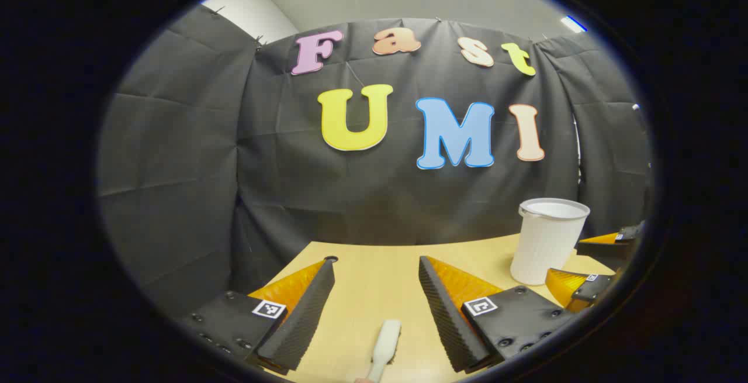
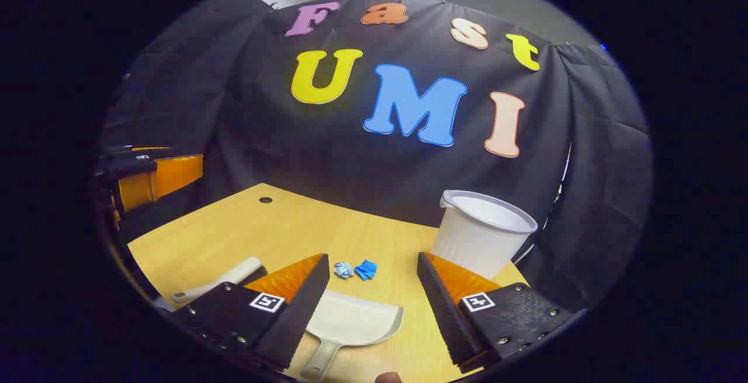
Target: Pick up the small broom and dustpan from the desktop, sweep the trash into the dustpan with the broom, and then empty the trash into the garbage bin.
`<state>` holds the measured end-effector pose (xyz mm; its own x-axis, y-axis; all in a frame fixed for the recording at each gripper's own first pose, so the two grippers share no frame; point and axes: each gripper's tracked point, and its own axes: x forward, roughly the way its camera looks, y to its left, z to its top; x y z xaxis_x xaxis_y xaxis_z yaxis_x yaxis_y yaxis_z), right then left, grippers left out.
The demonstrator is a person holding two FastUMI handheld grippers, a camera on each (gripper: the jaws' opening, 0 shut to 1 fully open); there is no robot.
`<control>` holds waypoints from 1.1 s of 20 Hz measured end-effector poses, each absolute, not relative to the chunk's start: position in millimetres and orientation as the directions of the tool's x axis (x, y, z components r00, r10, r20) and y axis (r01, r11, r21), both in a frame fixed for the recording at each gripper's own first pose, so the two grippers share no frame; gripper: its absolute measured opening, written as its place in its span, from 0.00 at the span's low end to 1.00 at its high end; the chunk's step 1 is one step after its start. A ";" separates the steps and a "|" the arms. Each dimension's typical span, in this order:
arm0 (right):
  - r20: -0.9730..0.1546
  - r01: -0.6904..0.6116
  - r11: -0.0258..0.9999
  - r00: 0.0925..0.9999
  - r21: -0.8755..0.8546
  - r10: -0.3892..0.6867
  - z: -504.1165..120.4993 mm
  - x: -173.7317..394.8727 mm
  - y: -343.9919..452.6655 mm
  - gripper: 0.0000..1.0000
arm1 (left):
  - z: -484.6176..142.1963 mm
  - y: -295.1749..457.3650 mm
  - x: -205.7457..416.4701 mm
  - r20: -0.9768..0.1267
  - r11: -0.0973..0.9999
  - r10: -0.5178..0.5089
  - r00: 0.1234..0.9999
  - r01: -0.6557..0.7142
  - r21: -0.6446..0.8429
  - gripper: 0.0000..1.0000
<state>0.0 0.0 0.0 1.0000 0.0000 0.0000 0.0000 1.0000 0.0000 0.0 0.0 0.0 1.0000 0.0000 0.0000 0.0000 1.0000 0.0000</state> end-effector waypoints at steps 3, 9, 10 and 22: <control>-0.026 -0.006 1.000 1.000 0.010 0.006 -9.3 0.0 0.8 0.95 | -5.6 -0.3 2.8 -0.011 1.000 -0.004 1.000 0.004 0.016 0.95; -0.052 -0.009 1.000 0.999 0.020 0.010 -20.7 2.0 -0.3 0.95 | -19.9 -1.6 8.0 -0.044 1.000 -0.019 0.999 0.019 0.014 0.96; -0.057 -0.011 1.000 0.998 0.023 0.012 -23.7 2.2 0.6 0.94 | -26.0 -1.7 9.1 -0.057 0.999 -0.023 0.998 0.024 0.022 0.95; -0.357 -0.035 0.992 0.931 0.125 0.078 -103.9 -6.3 21.1 0.94 | -157.8 -13.2 24.2 -0.429 0.975 -0.157 0.890 0.208 0.075 0.95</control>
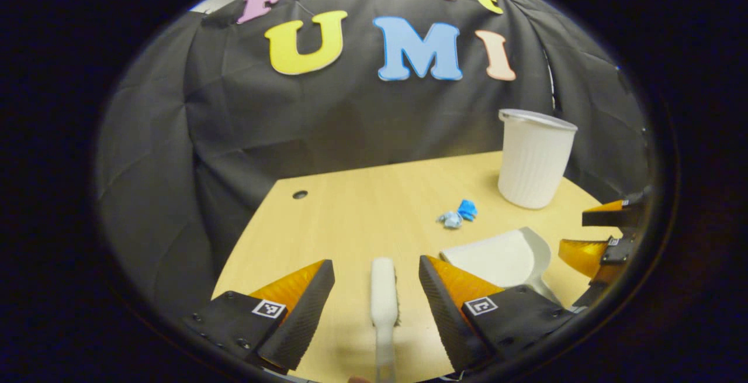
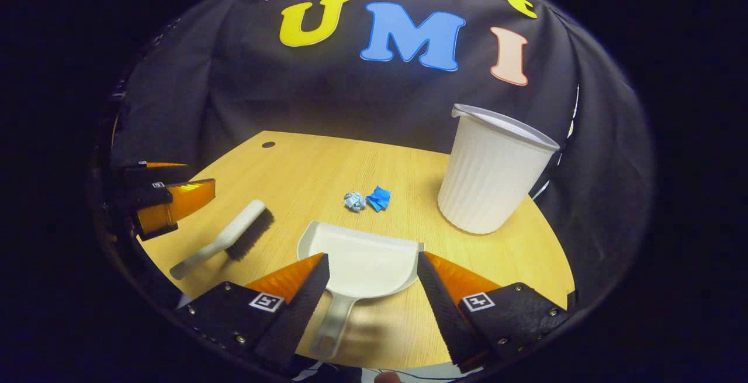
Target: Pick up the small broom and dustpan from the desktop, sweep the trash into the dustpan with the broom, and then empty the trash into the garbage bin.
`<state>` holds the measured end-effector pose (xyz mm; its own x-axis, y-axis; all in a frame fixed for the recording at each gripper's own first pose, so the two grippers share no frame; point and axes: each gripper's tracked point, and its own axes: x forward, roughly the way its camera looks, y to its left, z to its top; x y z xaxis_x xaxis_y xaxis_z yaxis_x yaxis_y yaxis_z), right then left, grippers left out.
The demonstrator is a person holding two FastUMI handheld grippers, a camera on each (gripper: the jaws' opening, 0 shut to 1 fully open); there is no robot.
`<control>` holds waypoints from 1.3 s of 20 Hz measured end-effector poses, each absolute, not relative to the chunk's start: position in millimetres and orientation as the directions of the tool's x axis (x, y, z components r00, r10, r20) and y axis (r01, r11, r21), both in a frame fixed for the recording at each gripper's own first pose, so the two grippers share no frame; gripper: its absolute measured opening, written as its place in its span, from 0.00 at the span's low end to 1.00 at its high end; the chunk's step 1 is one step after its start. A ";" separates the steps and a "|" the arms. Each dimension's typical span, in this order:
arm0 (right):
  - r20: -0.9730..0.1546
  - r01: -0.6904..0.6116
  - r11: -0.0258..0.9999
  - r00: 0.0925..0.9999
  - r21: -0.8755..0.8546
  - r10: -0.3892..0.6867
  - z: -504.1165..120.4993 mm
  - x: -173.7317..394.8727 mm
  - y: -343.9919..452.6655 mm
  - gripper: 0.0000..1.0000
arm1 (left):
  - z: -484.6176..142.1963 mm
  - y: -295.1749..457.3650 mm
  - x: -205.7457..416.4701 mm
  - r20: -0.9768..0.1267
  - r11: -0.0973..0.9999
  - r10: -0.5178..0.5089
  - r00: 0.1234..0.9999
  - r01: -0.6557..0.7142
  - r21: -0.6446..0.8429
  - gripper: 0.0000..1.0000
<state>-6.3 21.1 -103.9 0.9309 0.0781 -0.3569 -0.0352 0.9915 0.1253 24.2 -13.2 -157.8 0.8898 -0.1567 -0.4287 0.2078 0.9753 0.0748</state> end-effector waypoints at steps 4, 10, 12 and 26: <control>-0.468 -0.033 0.985 0.877 0.172 0.111 -131.2 -15.3 33.2 0.95 | -204.5 -13.1 12.6 -0.560 0.961 -0.179 0.809 0.266 0.077 0.96; -0.595 0.032 0.964 0.792 0.262 0.135 -163.9 -17.4 43.3 0.95 | -246.3 -4.3 -2.0 -0.691 0.965 -0.155 0.706 0.258 0.047 0.96; -0.623 0.034 0.959 0.767 0.282 0.156 -171.8 -13.0 49.8 0.95 | -265.1 0.1 -3.7 -0.735 0.966 -0.146 0.663 0.255 0.039 0.97; -0.768 0.015 0.968 0.611 0.251 0.189 -223.7 15.5 85.5 0.95 | -320.0 -2.9 15.5 -0.839 0.969 -0.122 0.531 0.246 0.014 0.76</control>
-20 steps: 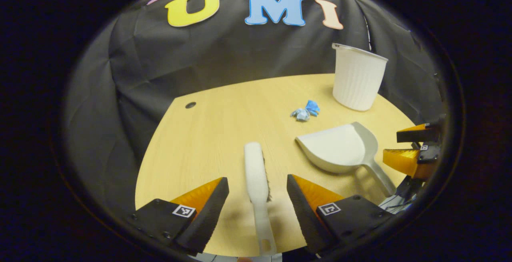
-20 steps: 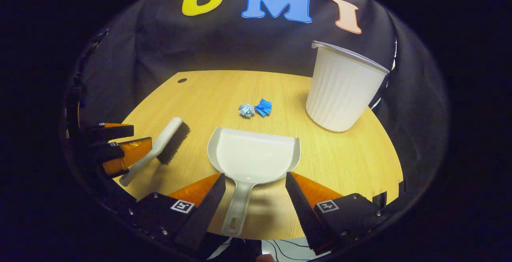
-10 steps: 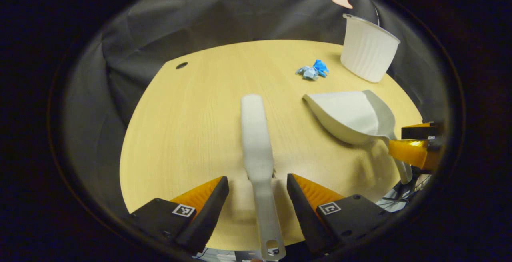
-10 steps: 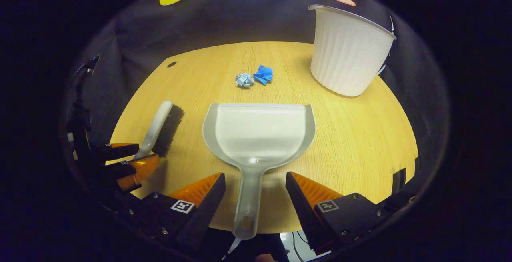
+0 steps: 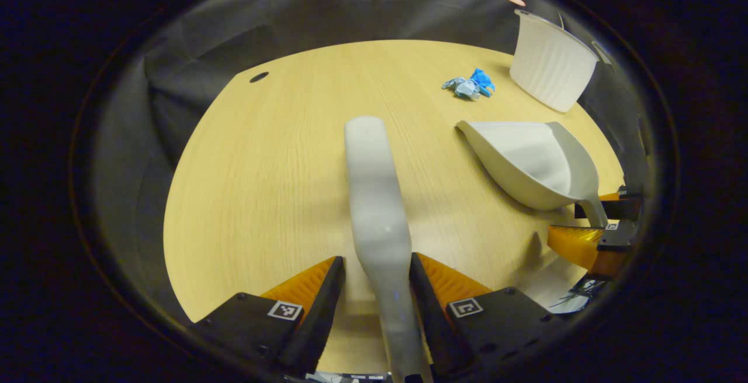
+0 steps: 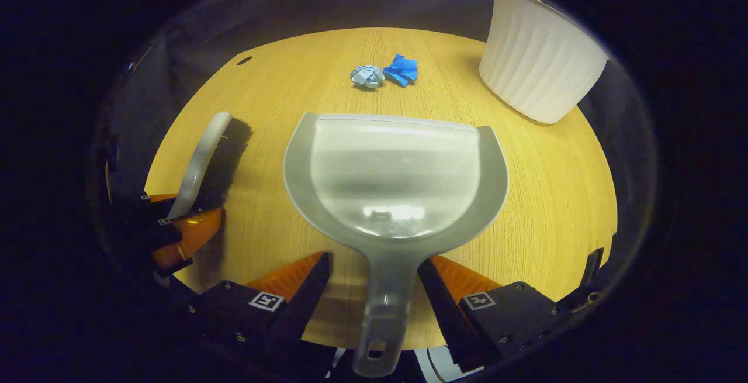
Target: Pick up the small broom and dustpan from the desktop, sweep the trash into the dustpan with the broom, and then empty the trash into the garbage bin.
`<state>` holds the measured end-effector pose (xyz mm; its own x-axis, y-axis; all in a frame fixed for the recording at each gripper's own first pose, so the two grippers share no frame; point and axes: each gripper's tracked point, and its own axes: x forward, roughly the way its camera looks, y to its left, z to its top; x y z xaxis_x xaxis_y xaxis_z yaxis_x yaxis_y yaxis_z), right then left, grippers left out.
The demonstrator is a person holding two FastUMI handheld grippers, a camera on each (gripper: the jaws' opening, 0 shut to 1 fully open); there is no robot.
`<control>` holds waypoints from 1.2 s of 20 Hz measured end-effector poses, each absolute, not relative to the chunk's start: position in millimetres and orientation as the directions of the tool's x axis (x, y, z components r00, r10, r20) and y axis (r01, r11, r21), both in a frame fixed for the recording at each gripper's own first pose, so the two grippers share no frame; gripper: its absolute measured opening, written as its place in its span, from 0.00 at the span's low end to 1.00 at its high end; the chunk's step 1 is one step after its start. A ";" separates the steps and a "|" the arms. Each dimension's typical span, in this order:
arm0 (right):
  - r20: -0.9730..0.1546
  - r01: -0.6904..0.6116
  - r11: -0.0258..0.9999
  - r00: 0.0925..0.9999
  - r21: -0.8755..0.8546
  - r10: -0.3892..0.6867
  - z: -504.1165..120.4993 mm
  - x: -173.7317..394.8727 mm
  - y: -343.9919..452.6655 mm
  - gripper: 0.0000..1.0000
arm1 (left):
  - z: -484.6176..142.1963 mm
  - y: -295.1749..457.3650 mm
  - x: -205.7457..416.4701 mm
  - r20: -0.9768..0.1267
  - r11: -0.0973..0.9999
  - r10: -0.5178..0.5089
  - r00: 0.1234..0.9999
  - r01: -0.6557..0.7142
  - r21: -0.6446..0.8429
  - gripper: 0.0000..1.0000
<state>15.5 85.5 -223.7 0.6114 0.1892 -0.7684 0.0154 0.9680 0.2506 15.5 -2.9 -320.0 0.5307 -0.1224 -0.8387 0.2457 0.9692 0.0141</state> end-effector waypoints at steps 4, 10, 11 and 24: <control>-0.772 0.014 0.970 0.608 0.244 0.185 -226.3 19.1 81.9 0.77 | -321.4 -6.8 20.9 -0.846 0.972 -0.121 0.520 0.234 0.005 0.48; -0.761 0.033 0.959 0.616 0.280 0.201 -229.4 26.6 71.2 0.39 | -316.1 -4.5 31.2 -0.847 0.974 -0.124 0.516 0.225 -0.006 0.38; -0.751 0.023 0.962 0.630 0.272 0.197 -232.3 29.7 69.8 0.37 | -313.5 -5.2 33.0 -0.844 0.974 -0.133 0.520 0.227 -0.014 0.38; -0.705 -0.077 0.972 0.676 0.222 0.215 -226.7 48.8 25.7 0.33 | -299.9 -46.9 139.7 -0.808 0.941 -0.229 0.543 0.336 -0.041 0.31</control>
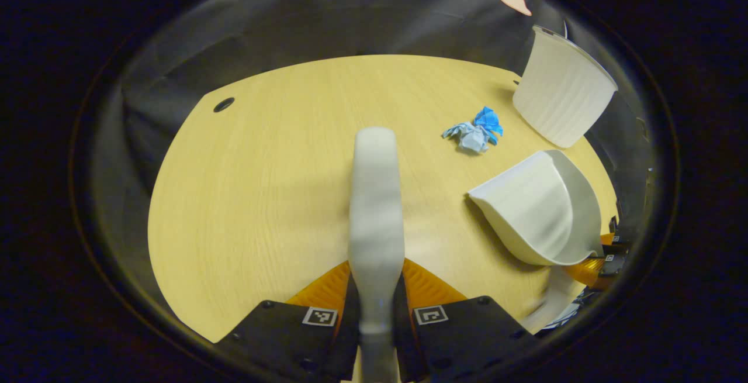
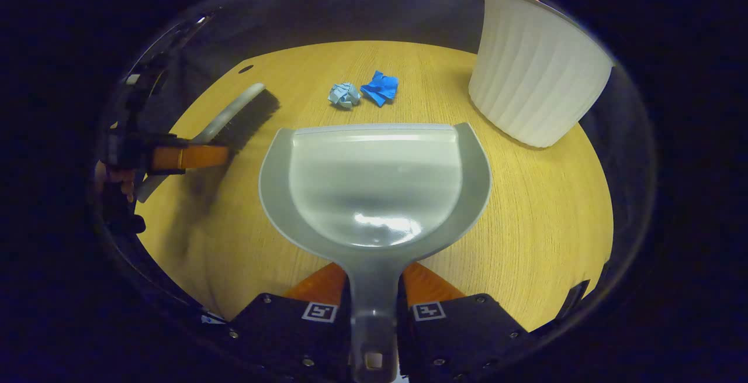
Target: Pick up the small broom and dustpan from the desktop, sweep the trash into the dustpan with the broom, and then empty the trash into the garbage bin.
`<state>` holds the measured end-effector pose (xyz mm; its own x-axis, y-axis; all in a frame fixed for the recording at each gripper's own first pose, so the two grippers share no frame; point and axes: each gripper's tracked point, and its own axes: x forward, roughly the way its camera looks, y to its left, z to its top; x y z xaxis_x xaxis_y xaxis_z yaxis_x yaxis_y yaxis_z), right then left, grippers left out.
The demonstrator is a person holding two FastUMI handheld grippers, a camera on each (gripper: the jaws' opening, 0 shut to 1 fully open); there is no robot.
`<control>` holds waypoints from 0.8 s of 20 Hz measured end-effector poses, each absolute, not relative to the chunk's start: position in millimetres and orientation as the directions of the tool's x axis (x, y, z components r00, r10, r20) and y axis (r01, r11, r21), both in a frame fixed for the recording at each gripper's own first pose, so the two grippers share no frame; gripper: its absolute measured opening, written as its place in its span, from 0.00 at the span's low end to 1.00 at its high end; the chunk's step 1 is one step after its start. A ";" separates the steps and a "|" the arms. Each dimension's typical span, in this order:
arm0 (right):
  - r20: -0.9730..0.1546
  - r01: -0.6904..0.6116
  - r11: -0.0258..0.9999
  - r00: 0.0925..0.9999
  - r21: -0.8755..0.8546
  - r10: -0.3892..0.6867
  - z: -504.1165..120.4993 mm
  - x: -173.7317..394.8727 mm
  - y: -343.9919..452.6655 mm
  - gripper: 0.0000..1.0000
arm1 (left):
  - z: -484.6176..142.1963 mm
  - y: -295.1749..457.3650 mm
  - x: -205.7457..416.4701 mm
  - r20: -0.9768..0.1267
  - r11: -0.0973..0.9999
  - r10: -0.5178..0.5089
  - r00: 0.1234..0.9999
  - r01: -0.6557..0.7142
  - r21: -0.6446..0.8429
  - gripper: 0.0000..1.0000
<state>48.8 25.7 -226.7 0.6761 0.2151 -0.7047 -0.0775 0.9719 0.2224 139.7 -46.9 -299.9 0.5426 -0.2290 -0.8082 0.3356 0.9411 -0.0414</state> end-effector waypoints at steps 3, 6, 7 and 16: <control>-0.713 -0.108 0.971 0.662 0.214 0.231 -226.0 58.3 14.5 0.32 | -297.2 -61.8 180.3 -0.795 0.915 -0.236 0.559 0.403 0.011 0.35; -0.719 -0.130 0.968 0.649 0.217 0.248 -225.3 66.2 5.7 0.33 | -299.8 -82.4 214.4 -0.790 0.894 -0.255 0.557 0.447 0.027 0.34; -0.721 -0.135 0.966 0.645 0.221 0.255 -225.8 68.1 3.6 0.32 | -297.7 -90.4 226.0 -0.775 0.881 -0.269 0.571 0.471 0.042 0.33; -0.734 -0.163 0.964 0.624 0.213 0.267 -225.3 72.4 -6.5 0.32 | -283.9 -170.3 260.2 -0.752 0.735 -0.417 0.510 0.676 0.051 0.35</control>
<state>72.4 -6.5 -225.3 0.6240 0.2674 -0.7342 -0.1627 0.9635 0.2126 260.2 -170.3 -283.9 0.5104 -0.4166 -0.7523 0.6756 0.7355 0.0511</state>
